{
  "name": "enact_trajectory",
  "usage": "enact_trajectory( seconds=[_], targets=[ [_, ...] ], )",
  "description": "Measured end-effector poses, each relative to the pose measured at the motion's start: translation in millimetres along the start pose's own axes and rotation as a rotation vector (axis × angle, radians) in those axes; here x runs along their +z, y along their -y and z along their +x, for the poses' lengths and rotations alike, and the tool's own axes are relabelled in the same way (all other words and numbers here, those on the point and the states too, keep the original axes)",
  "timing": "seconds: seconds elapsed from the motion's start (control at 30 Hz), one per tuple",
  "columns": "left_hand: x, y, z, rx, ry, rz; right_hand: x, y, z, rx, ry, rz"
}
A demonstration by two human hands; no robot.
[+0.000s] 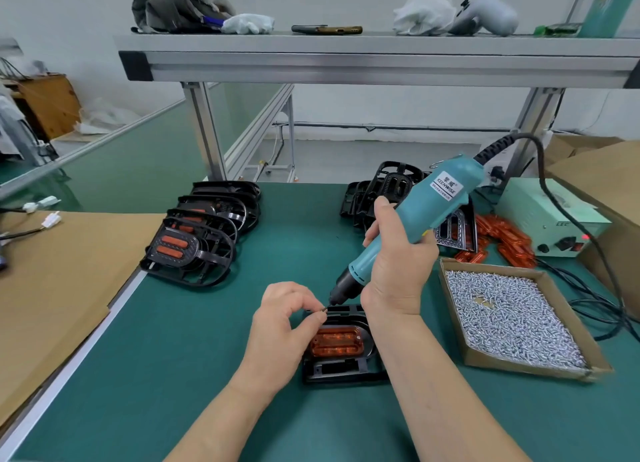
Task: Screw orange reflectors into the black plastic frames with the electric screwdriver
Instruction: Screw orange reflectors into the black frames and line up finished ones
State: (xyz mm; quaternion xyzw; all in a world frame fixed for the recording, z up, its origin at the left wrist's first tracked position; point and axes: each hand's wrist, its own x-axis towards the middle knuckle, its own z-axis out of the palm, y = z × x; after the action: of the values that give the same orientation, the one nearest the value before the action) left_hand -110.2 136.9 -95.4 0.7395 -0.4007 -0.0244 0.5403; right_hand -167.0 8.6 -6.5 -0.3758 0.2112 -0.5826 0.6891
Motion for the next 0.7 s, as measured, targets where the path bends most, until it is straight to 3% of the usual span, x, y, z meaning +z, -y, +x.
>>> enact_trajectory(
  seconds=[0.3, 0.53, 0.7],
  targets=[
    [-13.7, 3.6, 2.4, -0.115, 0.097, 0.001, -3.6, -6.0, 2.3, 0.006, 0.047, -0.042],
    [-28.7, 19.4, -3.9, -0.296, 0.631, -0.035, -9.3, -18.9, -9.5, 0.006, 0.135, -0.122],
    [-21.1, 23.8, -6.5, -0.256, 0.596, 0.094, -8.3, -26.0, -20.2, -0.031, 0.214, -0.196]
  ],
)
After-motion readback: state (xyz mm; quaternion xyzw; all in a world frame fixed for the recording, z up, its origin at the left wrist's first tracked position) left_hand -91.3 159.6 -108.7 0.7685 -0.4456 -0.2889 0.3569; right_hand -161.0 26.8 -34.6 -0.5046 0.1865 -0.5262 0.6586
